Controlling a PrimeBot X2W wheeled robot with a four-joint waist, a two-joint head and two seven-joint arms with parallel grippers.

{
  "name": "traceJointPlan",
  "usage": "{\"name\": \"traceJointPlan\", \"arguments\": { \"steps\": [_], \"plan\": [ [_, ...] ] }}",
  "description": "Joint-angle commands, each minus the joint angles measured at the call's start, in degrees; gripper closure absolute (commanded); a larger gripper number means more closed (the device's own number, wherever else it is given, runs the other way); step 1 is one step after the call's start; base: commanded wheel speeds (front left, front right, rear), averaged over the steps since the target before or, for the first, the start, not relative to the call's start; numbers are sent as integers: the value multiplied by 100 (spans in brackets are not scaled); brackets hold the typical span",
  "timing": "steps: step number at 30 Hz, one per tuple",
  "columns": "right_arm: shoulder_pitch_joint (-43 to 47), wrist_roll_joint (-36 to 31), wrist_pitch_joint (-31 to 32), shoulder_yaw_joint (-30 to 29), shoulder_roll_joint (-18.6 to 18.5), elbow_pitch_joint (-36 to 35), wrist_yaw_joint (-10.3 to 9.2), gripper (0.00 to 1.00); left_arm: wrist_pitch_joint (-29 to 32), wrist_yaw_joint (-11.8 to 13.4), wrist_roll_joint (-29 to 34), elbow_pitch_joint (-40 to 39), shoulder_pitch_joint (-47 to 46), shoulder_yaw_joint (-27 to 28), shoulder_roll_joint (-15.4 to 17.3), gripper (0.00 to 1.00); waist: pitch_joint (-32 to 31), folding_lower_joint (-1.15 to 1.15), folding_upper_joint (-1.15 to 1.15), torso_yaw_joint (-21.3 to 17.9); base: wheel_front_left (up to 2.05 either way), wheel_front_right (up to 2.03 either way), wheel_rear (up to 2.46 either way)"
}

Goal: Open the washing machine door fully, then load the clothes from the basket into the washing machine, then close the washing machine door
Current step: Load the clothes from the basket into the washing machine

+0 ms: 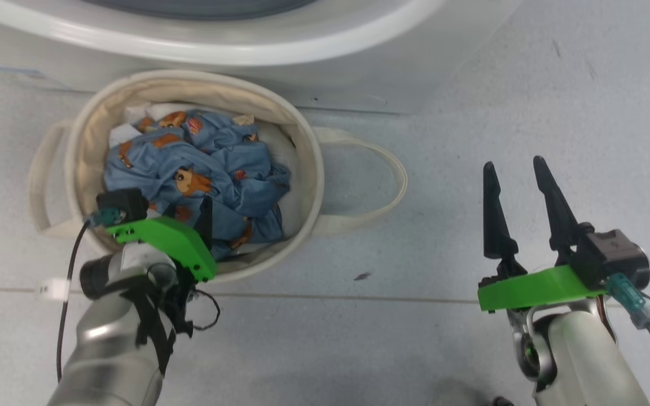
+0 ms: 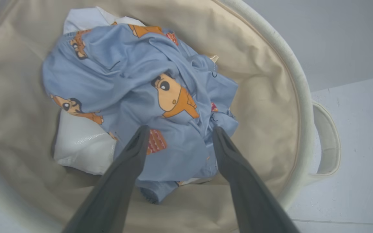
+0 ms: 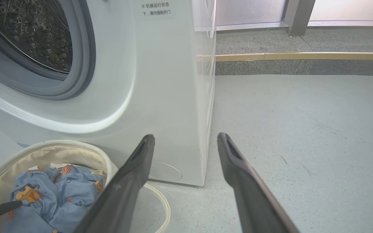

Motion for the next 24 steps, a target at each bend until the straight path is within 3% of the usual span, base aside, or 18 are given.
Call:
{"name": "traceJointPlan", "arguments": {
  "steps": [1, 18, 21, 24],
  "plan": [
    [-48, 0, -70, 119, -18, -205, 1, 0, 92, 88, -40, 6, -119, 14, 119, 0, 289, -2, 0, -129, 0, 0, 0],
    [-458, 30, -70, 60, -18, -444, 1, 0, 998, 1598, 185, 292, -1515, -477, 233, 0, 1595, -2, 0, -363, 0, 0, 0],
    [-483, 41, -70, 39, -18, -483, 1, 0, 1020, 1774, 280, 299, -1608, -575, 261, 0, 1726, -2, 0, -381, 0, 0, 0],
    [-487, 46, -70, 22, -18, -523, 1, 0, 1040, 1787, 355, 303, -1630, -682, 259, 0, 1798, -2, 0, -373, 0, 0, 0]
  ]
}}
